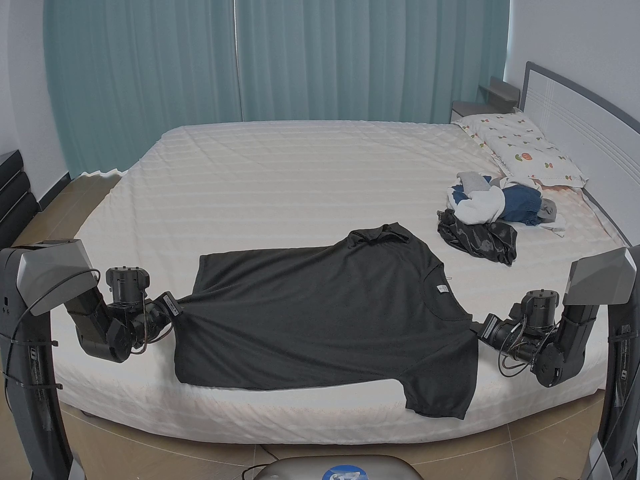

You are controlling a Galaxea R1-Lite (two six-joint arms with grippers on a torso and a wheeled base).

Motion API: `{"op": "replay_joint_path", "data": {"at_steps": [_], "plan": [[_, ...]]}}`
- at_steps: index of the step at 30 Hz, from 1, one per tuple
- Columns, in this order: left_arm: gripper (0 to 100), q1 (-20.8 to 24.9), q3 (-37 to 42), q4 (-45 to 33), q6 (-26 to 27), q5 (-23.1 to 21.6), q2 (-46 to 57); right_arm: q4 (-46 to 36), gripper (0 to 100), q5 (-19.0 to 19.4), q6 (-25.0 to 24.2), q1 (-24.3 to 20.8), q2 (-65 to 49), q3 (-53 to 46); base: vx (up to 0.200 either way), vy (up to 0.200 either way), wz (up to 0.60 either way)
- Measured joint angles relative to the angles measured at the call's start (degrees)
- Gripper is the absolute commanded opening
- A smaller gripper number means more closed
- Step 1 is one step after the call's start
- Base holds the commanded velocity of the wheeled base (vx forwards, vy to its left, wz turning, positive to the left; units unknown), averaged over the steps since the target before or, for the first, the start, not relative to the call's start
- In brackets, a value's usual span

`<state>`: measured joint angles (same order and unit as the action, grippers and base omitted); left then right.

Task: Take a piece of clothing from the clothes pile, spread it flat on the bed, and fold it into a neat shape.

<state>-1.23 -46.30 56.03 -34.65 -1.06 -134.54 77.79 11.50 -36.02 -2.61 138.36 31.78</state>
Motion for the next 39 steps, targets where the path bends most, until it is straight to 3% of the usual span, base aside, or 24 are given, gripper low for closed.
{"op": "replay_joint_path", "data": {"at_steps": [8,9,23,31,34,39], "plan": [[0,-0.9,-0.6,4.0,-1.5,-0.7,-0.9,0.1,0,0.0,0.0,0.0,0.0,0.0,0.0,0.0,0.0],[100,-0.9,-0.5,4.3,-1.6,-0.7,-0.9,0.1,0,0.0,0.0,0.0,0.1,0.0,0.0,0.0,0.0],[100,-0.9,0.7,6.2,-1.8,-4.0,-1.7,0.1,0,0.0,0.0,0.0,0.8,0.0,0.0,0.0,0.0],[100,-2.2,6.4,4.6,-1.4,-9.6,2.2,0.0,0,0.0,0.0,0.0,0.9,-0.7,0.0,0.0,0.0],[100,-2.4,10.1,1.9,1.3,-13.5,4.4,0.0,0,0.0,0.0,0.1,0.9,-1.1,0.0,0.0,0.0],[100,-1.8,14.5,-3.8,9.7,-16.5,7.3,0.7,0,0.0,0.0,0.0,0.9,-2.0,0.0,0.0,0.0]]}}
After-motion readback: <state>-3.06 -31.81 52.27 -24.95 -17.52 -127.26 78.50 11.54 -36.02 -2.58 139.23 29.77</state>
